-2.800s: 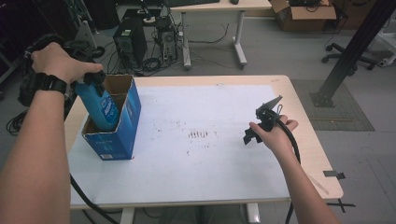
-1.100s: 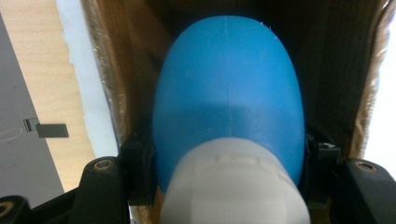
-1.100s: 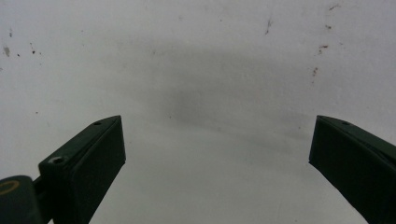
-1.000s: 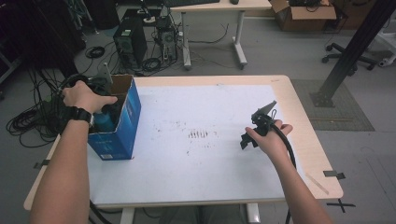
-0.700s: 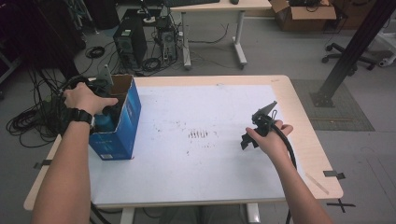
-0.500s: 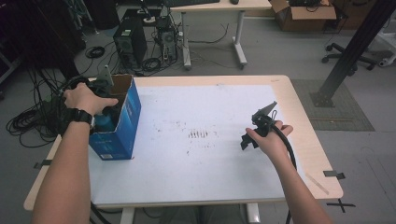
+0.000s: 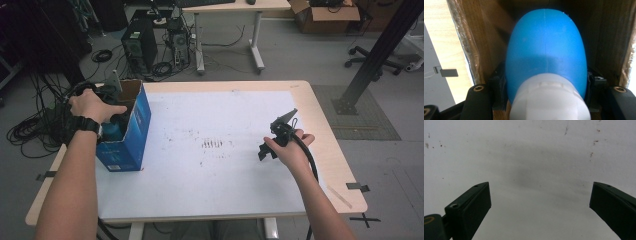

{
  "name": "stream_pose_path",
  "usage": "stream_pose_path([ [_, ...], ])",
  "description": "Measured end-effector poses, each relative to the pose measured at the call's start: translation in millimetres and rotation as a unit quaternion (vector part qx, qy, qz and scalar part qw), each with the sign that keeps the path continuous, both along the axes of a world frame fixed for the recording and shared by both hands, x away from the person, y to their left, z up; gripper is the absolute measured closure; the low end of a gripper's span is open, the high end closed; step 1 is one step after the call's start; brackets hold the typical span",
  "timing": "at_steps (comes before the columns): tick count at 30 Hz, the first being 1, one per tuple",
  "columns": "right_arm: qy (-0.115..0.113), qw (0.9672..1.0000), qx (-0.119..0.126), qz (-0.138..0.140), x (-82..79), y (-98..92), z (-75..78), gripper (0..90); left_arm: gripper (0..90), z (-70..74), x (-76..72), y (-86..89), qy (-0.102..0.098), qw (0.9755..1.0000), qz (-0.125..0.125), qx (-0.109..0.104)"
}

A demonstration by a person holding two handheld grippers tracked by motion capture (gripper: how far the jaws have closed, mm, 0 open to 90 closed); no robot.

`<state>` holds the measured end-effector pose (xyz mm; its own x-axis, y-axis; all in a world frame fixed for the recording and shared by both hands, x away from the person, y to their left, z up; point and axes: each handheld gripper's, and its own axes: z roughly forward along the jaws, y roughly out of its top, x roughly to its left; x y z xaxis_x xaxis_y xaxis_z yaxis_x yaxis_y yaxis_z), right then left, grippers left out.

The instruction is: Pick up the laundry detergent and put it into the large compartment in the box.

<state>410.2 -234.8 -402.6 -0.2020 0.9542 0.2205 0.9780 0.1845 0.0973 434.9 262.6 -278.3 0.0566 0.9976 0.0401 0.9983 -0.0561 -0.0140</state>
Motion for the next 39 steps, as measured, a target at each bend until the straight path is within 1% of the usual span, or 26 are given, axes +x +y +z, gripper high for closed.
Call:
stream_pose_path([
  [4,-0.002,1.0000,0.000,0.000,-0.5,-0.4,1.1,3.9,36.5,1.4,-0.2,-0.8,0.000,1.0000,-0.002,-0.009],
  [5,-0.003,1.0000,0.001,0.000,-0.7,-0.4,1.2,3.9,34.4,1.9,-0.2,-0.9,0.002,0.9999,0.000,-0.010],
  [6,-0.003,1.0000,0.001,-0.001,-1.1,-0.4,1.8,3.9,32.3,4.0,-0.6,-1.6,-0.001,0.9999,-0.003,-0.011],
  [8,-0.003,1.0000,0.002,-0.003,-1.3,-0.1,2.0,3.9,31.3,5.5,-0.9,-1.8,-0.002,0.9999,-0.002,-0.010],
  [9,-0.003,1.0000,0.002,0.002,-1.6,-0.5,2.0,3.9,30.2,7.0,-1.3,-2.1,-0.003,1.0000,-0.004,-0.007],
  [11,-0.004,1.0000,0.001,0.003,-2.0,-0.2,2.5,3.9,28.9,11.1,-2.5,-1.8,-0.009,0.9999,-0.003,-0.011],
  [12,-0.004,1.0000,0.002,0.003,-2.5,0.2,3.0,3.9,26.6,12.2,-3.2,-1.9,-0.012,0.9999,-0.001,-0.011],
  [14,-0.005,1.0000,0.002,0.002,-3.1,0.6,4.2,3.9,25.2,18.7,-4.7,-2.1,-0.015,0.9998,-0.003,-0.012],
  [18,-0.008,1.0000,0.003,0.002,-4.1,0.0,6.9,4.0,24.5,32.6,-6.5,-4.6,-0.028,0.9995,-0.004,-0.013],
  [19,-0.009,1.0000,0.004,0.001,-4.4,0.1,7.8,3.9,23.6,38.9,-7.3,-6.9,-0.036,0.9992,-0.008,-0.017],
  [21,-0.011,0.9999,0.005,0.003,-5.2,-0.3,9.9,3.9,23.2,46.6,-8.2,-10.2,-0.043,0.9988,-0.011,-0.021],
  [24,-0.014,0.9999,0.006,0.003,-5.8,-1.1,11.6,3.9,22.1,58.0,-9.4,-17.7,-0.049,0.9985,-0.020,-0.017],
  [27,-0.013,0.9999,0.006,0.003,-6.9,-2.4,12.4,3.9,20.4,70.2,-10.5,-28.9,-0.059,0.9977,-0.027,-0.019],
  [30,-0.014,0.9999,0.007,0.000,-7.6,-4.4,12.9,3.9,19.3,79.0,-10.9,-41.1,-0.066,0.9969,-0.036,-0.020],
  [36,-0.016,0.9998,0.009,0.000,-8.1,-6.5,15.2,3.9,18.5,88.9,-10.4,-68.6,-0.070,0.9957,-0.055,-0.022],
  [39,-0.017,0.9998,0.010,0.003,-9.1,-6.9,15.3,3.9,17.2,90.7,-10.4,-87.5,-0.071,0.9947,-0.071,-0.023],
])
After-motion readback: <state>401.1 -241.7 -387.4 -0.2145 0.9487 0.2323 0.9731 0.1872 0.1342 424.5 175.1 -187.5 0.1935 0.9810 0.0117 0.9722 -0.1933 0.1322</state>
